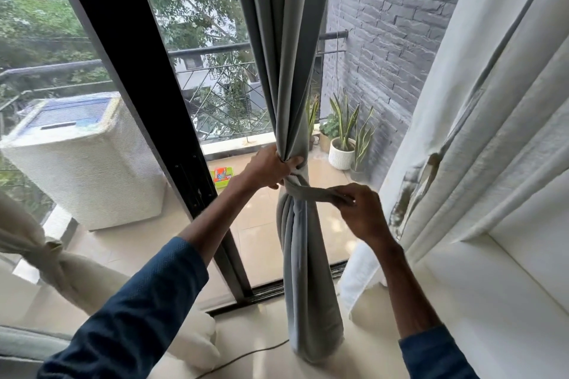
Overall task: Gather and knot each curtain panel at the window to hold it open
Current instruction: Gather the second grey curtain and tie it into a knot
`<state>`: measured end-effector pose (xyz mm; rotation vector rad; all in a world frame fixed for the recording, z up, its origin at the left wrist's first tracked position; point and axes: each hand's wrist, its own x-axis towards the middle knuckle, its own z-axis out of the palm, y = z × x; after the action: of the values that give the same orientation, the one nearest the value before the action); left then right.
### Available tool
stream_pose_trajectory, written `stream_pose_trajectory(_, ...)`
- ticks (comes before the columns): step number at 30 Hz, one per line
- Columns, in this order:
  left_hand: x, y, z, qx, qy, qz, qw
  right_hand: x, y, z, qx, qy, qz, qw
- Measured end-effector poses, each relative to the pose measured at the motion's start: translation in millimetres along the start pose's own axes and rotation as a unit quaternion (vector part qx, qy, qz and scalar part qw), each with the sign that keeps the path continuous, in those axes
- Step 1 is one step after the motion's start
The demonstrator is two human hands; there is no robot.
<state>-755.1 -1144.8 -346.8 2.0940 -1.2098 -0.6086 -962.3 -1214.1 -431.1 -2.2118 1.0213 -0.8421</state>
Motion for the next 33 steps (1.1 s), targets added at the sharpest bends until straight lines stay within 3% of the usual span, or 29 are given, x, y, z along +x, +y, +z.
stream_pose_trajectory(4, -2.3, 3.7, 7.8, -0.049, -0.026, 0.010, 0.998, -0.7, 8.7, -19.1, 0.042, 0.029, 0.010, 0.999)
stream_pose_trajectory(11, -10.4, -0.5, 12.9, -0.155, -0.070, -0.001, 0.985, -11.8, 19.4, -15.5, 0.017, 0.093, 0.015, 0.995)
stream_pose_trajectory(23, -38.2, 1.5, 24.3, -0.170, -0.085, 0.028, 0.981, -23.8, 22.6, -0.7, -0.073, 0.209, 0.062, 0.973)
stream_pose_trajectory(28, -44.7, 2.0, 21.9, -0.161, -0.066, 0.026, 0.984, -23.8, 3.2, 3.3, 0.106, 0.180, 0.122, 0.970)
stream_pose_trajectory(33, -51.5, 2.4, 22.2, -0.148, -0.035, 0.035, 0.988, -16.3, 0.2, 1.0, 0.381, 0.157, 0.200, 0.889)
